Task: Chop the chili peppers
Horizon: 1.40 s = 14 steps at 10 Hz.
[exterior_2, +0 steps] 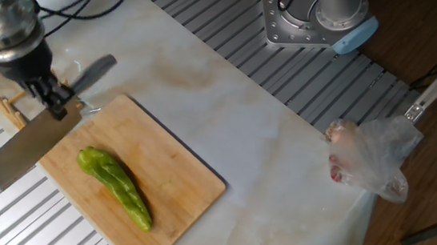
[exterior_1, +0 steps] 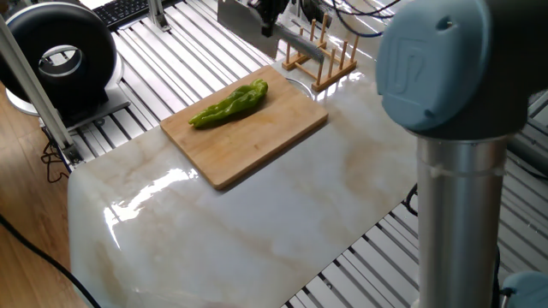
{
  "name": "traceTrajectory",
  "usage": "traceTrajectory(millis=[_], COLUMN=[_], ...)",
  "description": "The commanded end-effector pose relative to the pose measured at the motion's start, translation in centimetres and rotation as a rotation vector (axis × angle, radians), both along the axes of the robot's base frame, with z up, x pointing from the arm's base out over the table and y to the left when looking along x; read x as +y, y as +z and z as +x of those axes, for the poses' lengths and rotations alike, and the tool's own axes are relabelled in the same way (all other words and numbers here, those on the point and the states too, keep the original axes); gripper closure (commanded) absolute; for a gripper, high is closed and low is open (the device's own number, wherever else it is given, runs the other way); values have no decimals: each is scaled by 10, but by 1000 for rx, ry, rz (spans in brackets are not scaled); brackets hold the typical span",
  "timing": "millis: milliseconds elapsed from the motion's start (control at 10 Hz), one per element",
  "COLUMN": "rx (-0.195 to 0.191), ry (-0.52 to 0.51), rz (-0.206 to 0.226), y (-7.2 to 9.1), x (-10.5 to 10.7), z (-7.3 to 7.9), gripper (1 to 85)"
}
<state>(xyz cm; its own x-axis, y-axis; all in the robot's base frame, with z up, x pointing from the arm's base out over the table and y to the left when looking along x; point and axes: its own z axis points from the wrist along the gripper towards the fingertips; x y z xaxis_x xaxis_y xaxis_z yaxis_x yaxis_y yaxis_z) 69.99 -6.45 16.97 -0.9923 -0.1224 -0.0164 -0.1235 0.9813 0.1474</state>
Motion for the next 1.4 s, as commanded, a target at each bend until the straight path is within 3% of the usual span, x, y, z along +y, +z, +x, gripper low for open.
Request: traceTrajectory(millis=[0, 200, 400, 600, 1000, 1100, 1300], rx=[27, 22, 17, 7, -6, 2, 29], ry=[-114, -132, -142, -125, 42, 29, -35], rz=[11, 17, -10, -59, -74, -64, -118], y=[-19, -28, -35, -34, -31, -31, -32], x=[19, 36, 41, 29, 20, 23, 9], z=[16, 17, 13, 10, 10, 8, 3], gripper=[843, 843, 843, 843, 843, 843, 843])
